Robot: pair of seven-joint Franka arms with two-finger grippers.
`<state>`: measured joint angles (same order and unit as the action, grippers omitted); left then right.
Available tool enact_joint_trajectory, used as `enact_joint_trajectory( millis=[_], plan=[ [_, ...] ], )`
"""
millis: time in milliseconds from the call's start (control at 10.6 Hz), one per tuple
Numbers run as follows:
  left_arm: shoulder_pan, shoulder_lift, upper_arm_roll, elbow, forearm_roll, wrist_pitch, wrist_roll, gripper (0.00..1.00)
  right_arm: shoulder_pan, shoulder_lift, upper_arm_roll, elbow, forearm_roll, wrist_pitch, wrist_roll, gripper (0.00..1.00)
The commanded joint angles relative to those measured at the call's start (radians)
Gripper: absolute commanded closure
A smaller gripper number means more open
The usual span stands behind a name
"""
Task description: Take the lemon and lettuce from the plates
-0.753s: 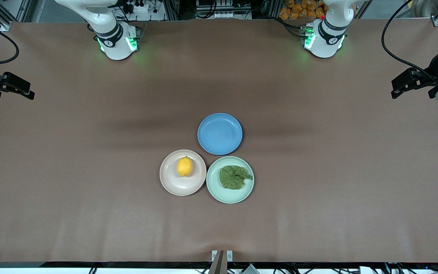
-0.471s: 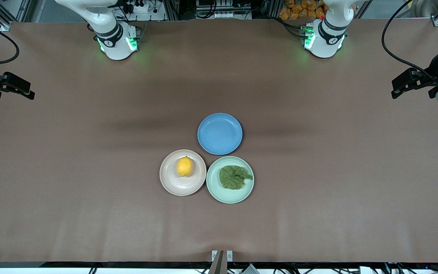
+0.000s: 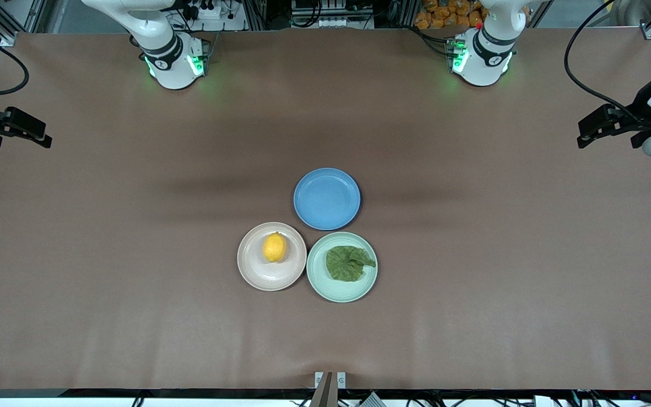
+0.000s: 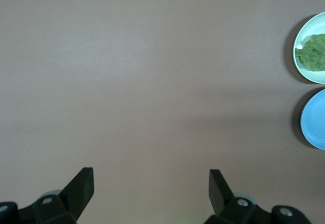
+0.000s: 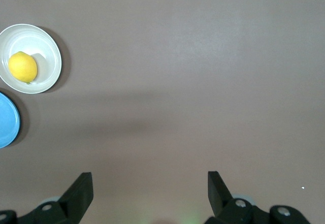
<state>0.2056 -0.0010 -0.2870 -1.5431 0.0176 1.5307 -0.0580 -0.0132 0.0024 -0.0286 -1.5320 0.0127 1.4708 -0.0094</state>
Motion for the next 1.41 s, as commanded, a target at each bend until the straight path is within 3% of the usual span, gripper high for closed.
enact_joint_trajectory(
  millis=[0, 282, 659, 1318],
  plan=[
    [-0.005, 0.022, 0.000, 0.008, -0.051, -0.004, 0.030, 0.00, 0.013, -0.032, -0.005, -0.031, -0.017, 0.005, 0.017, 0.00],
    [-0.058, 0.065, -0.009, 0.008, -0.070, 0.112, 0.018, 0.00, 0.013, -0.030, -0.005, -0.031, -0.017, 0.005, 0.017, 0.00],
    [-0.184, 0.215, -0.009, 0.008, -0.071, 0.340, 0.006, 0.00, 0.013, -0.032, -0.005, -0.031, -0.016, 0.005, 0.017, 0.00],
    [-0.319, 0.364, -0.009, 0.006, -0.053, 0.518, -0.006, 0.00, 0.015, -0.025, 0.001, -0.033, -0.002, 0.005, 0.019, 0.00]
  ],
)
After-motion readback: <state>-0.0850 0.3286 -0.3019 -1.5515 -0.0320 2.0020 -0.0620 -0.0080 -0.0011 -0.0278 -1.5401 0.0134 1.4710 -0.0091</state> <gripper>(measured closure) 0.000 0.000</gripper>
